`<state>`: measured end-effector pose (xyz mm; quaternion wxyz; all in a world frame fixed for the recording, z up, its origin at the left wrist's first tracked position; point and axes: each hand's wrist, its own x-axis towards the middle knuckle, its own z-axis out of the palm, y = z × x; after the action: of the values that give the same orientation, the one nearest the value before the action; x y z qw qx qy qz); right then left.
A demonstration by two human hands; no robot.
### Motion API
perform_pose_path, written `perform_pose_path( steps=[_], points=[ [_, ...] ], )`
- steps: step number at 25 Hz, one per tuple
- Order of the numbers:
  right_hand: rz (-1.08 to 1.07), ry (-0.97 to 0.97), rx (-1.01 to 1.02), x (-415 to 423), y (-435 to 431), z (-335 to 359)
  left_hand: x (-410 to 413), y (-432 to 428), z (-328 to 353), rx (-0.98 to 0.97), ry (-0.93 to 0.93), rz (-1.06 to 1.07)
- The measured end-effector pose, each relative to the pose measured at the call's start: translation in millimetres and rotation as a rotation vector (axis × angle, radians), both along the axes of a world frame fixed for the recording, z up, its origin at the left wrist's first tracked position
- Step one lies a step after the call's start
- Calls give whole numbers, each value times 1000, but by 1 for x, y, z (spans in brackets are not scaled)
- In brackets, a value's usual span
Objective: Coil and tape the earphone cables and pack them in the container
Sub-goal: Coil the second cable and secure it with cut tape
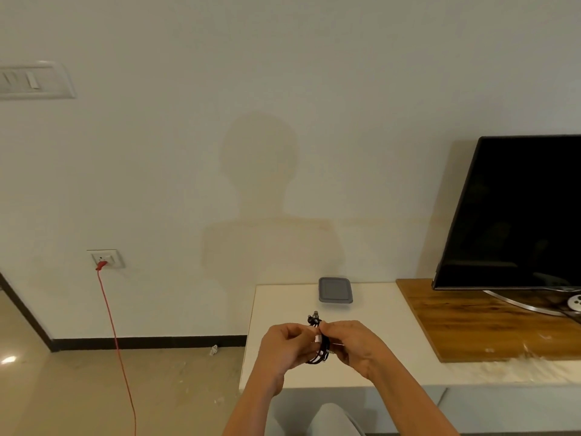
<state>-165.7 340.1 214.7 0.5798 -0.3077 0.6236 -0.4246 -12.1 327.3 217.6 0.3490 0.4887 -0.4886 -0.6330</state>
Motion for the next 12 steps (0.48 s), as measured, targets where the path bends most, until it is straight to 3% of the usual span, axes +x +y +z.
perform_pose_path(
  steps=[5, 8, 12],
  points=[
    [25, 231, -172, 5, 3, -4, -4, -1, -1, -39, -112, 117],
    [-3, 327, -282, 7, 3, -7, -6, 1, 1, 60, 8, 99],
    [-49, 289, -306, 9, 3, -9, -11, 9, -1, 107, 172, 120]
  ],
)
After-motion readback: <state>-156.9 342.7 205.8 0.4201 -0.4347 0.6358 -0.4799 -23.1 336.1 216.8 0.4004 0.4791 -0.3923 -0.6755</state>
